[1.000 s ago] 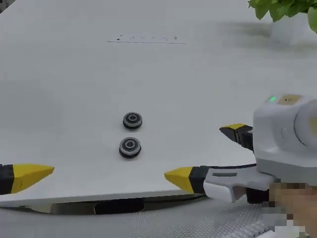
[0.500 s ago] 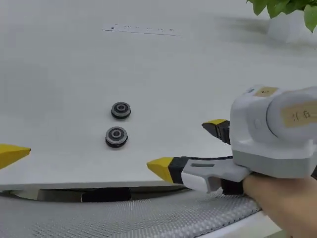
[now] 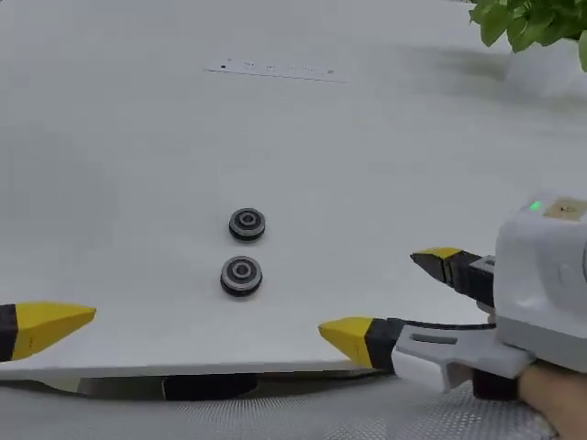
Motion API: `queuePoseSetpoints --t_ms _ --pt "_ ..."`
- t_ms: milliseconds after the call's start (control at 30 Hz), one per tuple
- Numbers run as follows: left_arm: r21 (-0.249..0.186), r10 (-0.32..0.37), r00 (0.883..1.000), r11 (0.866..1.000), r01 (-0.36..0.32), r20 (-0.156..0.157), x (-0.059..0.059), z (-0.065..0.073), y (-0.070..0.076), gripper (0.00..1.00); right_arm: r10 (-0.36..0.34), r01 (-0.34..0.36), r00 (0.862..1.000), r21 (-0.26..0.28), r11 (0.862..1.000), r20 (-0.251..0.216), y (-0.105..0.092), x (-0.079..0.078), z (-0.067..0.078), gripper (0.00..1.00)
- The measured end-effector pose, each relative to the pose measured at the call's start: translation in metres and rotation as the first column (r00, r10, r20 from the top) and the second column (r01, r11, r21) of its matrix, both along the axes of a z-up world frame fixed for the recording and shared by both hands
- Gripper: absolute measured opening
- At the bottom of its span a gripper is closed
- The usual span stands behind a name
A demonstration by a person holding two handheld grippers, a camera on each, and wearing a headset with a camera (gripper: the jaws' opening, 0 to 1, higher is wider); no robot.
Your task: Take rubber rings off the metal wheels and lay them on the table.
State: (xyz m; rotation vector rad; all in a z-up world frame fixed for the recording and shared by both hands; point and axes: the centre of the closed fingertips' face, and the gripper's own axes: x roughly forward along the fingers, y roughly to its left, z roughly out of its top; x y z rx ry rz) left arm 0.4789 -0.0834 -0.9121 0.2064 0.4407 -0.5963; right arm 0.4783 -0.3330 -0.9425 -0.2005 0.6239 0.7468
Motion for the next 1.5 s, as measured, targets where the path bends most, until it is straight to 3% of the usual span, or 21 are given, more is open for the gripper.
queuePoseSetpoints --t_ms 200,267,333,500,533,567,633,733,867,1133,1267,1400,1500 --pt "0.008 -0.017 1.000 1.000 0.017 -0.020 -0.002 -0.003 -0.002 0.92 -0.010 0.009 1.000 -0.007 1.000 -0.017 -0.002 0.000 -0.003 0.79" --pt "0.034 0.009 0.998 0.999 -0.007 -0.061 -0.003 -0.010 0.004 0.89 -0.008 0.008 1.000 -0.011 1.000 -0.025 -0.002 0.000 -0.004 0.79" --pt "0.036 -0.014 0.998 0.999 0.016 -0.059 -0.003 -0.010 0.001 0.90 -0.008 0.006 0.998 -0.035 0.999 -0.056 -0.003 -0.003 -0.010 0.79" --pt "0.025 -0.036 0.998 0.999 0.038 -0.046 -0.003 -0.005 0.002 0.92 -0.007 0.006 0.999 -0.015 1.000 -0.049 -0.004 0.000 -0.008 0.78" --pt "0.030 -0.042 0.998 0.999 0.044 -0.041 -0.003 -0.004 0.003 0.93 -0.027 0.028 0.995 0.006 1.000 -0.096 -0.005 -0.003 -0.011 0.79" --pt "0.029 -0.041 0.999 0.999 0.042 -0.034 -0.001 -0.003 0.005 0.93 -0.038 0.040 0.994 0.011 0.999 -0.104 -0.007 -0.002 -0.012 0.80" --pt "0.018 -0.056 0.998 0.998 0.056 -0.019 0.002 0.001 0.004 0.94 -0.047 0.049 0.995 0.021 0.999 -0.086 -0.008 0.001 -0.009 0.81" --pt "0.021 -0.090 0.995 0.996 0.091 -0.030 0.002 0.001 0.002 0.94 -0.048 0.048 0.996 0.007 0.999 -0.072 -0.009 0.001 -0.008 0.81" --pt "0.034 -0.119 0.992 0.992 0.120 -0.042 0.001 0.000 0.000 0.96 -0.038 0.038 0.995 -0.004 0.999 -0.097 -0.011 -0.001 -0.009 0.79" --pt "-0.002 -0.158 0.985 0.987 0.158 -0.071 0.003 0.007 -0.005 0.97 -0.004 0.006 0.997 0.013 1.000 -0.081 -0.010 0.001 -0.003 0.79" --pt "-0.026 -0.199 0.979 0.980 0.198 -0.052 0.009 0.020 -0.011 0.98 0.039 -0.038 0.997 0.006 0.999 -0.064 -0.013 0.007 0.003 0.77" --pt "0.035 -0.214 0.977 0.976 0.213 -0.002 0.027 0.034 -0.011 0.97 0.081 -0.080 0.996 0.023 0.997 -0.034 -0.017 0.020 0.020 0.73" --pt "0.050 -0.254 0.967 0.966 0.253 0.029 0.035 0.044 -0.015 0.97 0.104 -0.104 0.995 0.035 0.994 0.003 -0.017 0.031 0.033 0.74"
